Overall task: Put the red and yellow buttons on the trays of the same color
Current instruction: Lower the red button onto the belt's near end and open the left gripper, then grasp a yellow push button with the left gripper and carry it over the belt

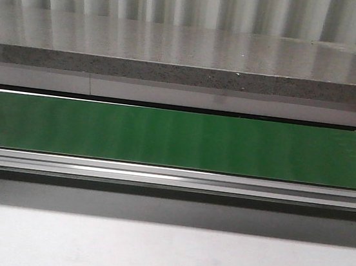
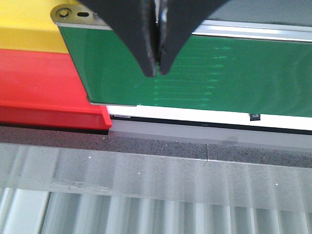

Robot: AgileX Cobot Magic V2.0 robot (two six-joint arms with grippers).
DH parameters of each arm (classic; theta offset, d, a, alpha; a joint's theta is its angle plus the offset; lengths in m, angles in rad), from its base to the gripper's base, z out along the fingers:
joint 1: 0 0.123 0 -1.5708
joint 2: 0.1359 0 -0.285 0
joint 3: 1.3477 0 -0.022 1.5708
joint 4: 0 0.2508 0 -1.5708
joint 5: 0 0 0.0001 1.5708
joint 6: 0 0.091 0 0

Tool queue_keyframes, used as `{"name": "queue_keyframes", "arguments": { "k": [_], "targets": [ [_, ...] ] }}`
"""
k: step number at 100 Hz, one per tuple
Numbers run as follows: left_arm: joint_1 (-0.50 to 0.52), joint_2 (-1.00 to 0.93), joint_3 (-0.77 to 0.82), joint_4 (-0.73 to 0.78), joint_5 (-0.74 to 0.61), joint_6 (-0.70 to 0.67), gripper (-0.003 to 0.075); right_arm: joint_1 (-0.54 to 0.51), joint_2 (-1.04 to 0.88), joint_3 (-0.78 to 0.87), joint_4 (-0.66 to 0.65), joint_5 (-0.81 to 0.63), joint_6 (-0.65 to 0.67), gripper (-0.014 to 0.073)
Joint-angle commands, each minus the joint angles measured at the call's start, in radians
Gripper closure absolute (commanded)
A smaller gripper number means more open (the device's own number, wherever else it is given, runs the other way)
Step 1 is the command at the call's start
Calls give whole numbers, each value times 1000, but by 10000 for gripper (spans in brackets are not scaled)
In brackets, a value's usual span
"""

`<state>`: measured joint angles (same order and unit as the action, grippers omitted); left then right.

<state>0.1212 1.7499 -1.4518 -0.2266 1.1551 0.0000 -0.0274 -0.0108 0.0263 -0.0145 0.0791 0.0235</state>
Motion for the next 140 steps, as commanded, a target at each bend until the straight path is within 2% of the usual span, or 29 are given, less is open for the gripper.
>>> {"name": "queue_keyframes", "arguments": {
  "k": [1,25,60,82,140],
  "targets": [
    [-6,-44,-65,-42,-17,-9,164,-7,-16,2,-11,-87,-3,661],
    [29,-53,-108,-19,6,-19,164,-7,-16,2,-11,-87,-3,661],
    [186,-50,-108,85,61,-52,167,-7,-16,2,-11,-87,-3,661],
    [257,-32,-108,110,67,-54,209,-7,-16,2,-11,-87,-3,661],
    [268,129,-108,77,13,-54,209,-7,-16,2,-11,-87,-3,661]
  ]
}}
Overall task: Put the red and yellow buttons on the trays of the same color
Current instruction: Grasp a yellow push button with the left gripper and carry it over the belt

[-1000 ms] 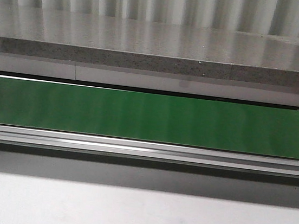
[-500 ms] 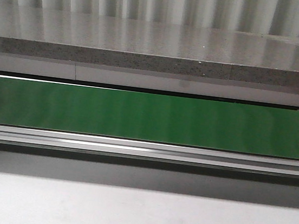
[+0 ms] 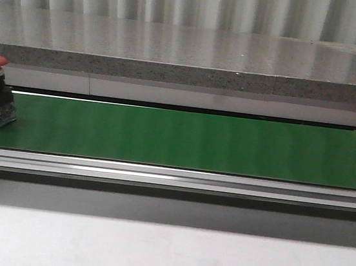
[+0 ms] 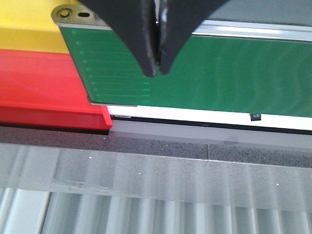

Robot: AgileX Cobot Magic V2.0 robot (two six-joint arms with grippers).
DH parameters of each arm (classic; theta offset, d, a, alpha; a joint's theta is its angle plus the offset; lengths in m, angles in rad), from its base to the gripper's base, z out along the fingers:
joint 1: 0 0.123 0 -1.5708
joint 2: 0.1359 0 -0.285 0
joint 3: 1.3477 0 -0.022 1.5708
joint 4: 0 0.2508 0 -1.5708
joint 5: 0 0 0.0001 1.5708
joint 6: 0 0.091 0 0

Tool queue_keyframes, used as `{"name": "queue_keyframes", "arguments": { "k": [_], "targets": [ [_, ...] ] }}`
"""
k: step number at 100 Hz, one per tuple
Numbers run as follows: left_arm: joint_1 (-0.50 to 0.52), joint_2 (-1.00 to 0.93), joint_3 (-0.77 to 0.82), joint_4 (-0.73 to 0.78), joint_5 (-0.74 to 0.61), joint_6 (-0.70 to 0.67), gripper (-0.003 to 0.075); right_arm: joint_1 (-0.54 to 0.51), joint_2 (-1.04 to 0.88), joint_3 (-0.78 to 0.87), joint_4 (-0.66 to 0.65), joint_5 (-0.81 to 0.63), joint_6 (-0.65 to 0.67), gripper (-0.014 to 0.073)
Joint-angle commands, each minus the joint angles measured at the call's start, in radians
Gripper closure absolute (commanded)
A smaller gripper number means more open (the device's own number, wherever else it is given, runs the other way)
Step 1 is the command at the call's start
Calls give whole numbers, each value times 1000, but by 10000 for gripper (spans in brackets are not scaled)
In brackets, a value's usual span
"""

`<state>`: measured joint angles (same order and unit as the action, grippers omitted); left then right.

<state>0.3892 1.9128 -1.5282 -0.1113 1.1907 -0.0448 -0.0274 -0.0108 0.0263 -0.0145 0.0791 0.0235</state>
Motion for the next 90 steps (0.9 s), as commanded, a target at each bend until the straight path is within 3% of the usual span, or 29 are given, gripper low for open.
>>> {"name": "queue_keyframes", "arguments": {
  "k": [1,64,74,90],
  "targets": [
    [0,-32,-31,-44,-23,-9,209,-7,-16,2,-11,-87,-3,661],
    [-2,35,-31,-65,-68,-9,213,-7,-16,2,-11,-87,-3,661],
    [-2,37,-31,-67,-78,-9,257,-7,-16,2,-11,-87,-3,661],
    [-2,37,-31,-67,-86,-9,387,-7,-16,2,-11,-87,-3,661]
  ]
}}
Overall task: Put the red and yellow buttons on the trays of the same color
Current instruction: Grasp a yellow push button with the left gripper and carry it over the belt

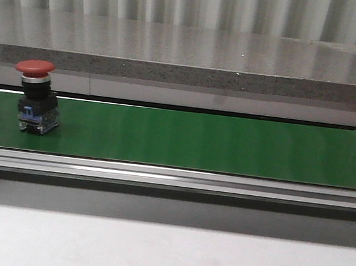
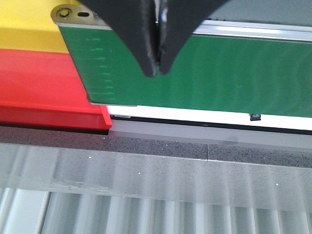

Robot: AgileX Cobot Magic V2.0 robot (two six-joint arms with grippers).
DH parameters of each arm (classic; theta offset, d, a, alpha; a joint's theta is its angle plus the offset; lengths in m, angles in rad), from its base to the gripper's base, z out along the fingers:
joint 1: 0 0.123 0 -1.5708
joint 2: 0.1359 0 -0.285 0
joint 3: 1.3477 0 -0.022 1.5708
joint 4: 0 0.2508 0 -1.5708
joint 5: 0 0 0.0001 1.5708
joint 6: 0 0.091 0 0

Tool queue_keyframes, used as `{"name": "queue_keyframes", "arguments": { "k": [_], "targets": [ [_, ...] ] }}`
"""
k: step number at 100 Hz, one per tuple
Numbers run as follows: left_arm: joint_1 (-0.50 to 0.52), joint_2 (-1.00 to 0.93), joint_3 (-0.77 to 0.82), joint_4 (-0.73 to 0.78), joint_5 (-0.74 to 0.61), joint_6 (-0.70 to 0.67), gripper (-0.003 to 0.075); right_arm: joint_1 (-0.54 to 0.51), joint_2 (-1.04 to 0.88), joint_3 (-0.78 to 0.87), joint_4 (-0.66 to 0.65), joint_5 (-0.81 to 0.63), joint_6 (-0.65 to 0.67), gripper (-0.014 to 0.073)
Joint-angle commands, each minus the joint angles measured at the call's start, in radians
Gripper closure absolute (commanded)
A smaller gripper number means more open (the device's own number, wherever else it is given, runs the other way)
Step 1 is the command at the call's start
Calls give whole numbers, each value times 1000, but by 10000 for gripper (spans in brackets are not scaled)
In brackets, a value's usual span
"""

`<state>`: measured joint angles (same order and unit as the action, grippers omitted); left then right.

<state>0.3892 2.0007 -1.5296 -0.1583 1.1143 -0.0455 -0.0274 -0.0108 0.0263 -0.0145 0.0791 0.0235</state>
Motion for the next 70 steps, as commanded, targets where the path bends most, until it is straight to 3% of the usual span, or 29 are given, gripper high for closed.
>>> {"name": "queue_keyframes", "arguments": {
  "k": [1,27,70],
  "targets": [
    [-2,-51,-30,-20,-10,-8,399,-7,-16,2,-11,-87,-3,661],
    [-2,-62,-30,-20,-19,3,551,-7,-16,2,-11,-87,-3,661],
    [-56,-281,-30,28,34,56,556,-7,-16,2,-11,-87,-3,661]
  ]
}}
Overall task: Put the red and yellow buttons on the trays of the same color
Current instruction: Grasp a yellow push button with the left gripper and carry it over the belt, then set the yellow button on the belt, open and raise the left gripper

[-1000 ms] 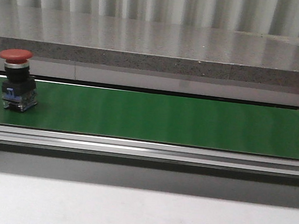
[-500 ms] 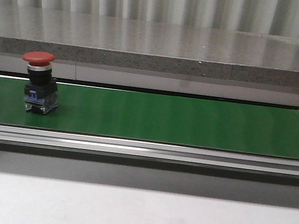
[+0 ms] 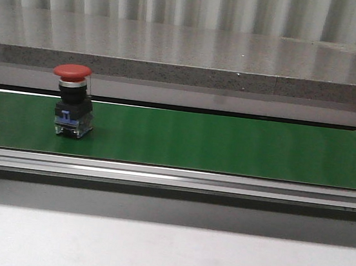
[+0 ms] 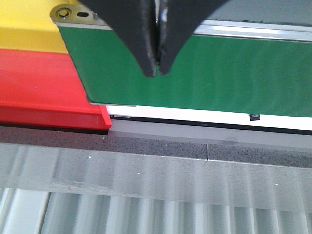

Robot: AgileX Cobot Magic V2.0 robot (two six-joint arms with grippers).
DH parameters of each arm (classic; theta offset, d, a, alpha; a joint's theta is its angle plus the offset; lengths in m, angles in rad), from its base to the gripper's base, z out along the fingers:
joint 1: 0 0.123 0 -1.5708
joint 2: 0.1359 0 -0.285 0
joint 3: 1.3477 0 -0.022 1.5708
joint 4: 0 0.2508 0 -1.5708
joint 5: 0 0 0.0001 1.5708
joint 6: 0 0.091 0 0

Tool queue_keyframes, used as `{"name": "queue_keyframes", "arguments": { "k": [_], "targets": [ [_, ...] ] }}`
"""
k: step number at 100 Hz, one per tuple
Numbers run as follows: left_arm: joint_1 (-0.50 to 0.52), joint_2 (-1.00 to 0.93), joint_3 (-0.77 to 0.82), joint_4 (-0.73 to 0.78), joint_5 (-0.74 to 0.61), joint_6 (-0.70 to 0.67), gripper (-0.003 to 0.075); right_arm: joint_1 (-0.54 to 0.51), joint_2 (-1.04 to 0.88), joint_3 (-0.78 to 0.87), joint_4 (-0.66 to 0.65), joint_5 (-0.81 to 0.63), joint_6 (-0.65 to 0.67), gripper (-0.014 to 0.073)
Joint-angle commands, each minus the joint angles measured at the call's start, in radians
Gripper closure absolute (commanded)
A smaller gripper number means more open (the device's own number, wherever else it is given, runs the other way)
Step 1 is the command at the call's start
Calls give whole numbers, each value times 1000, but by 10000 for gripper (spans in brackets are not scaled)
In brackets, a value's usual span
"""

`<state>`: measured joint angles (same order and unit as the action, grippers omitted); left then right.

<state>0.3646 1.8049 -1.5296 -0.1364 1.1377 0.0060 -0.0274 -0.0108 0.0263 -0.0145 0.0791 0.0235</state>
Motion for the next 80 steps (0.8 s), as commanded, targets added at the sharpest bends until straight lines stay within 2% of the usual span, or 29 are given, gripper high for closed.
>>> {"name": "queue_keyframes", "arguments": {
  "k": [1,26,61,71,80],
  "targets": [
    [-35,-87,-30,6,15,5,556,-7,-16,2,-11,-87,-3,661],
    [-151,-102,-30,20,60,5,556,-7,-16,2,-11,-87,-3,661],
    [-205,-44,-30,21,82,14,542,-7,-16,2,-11,-87,-3,661],
    [-205,-25,-30,17,102,14,471,-7,-16,2,-11,-87,-3,661],
    [-205,-18,-30,2,109,14,312,-7,-16,2,-11,-87,-3,661]
  ]
}}
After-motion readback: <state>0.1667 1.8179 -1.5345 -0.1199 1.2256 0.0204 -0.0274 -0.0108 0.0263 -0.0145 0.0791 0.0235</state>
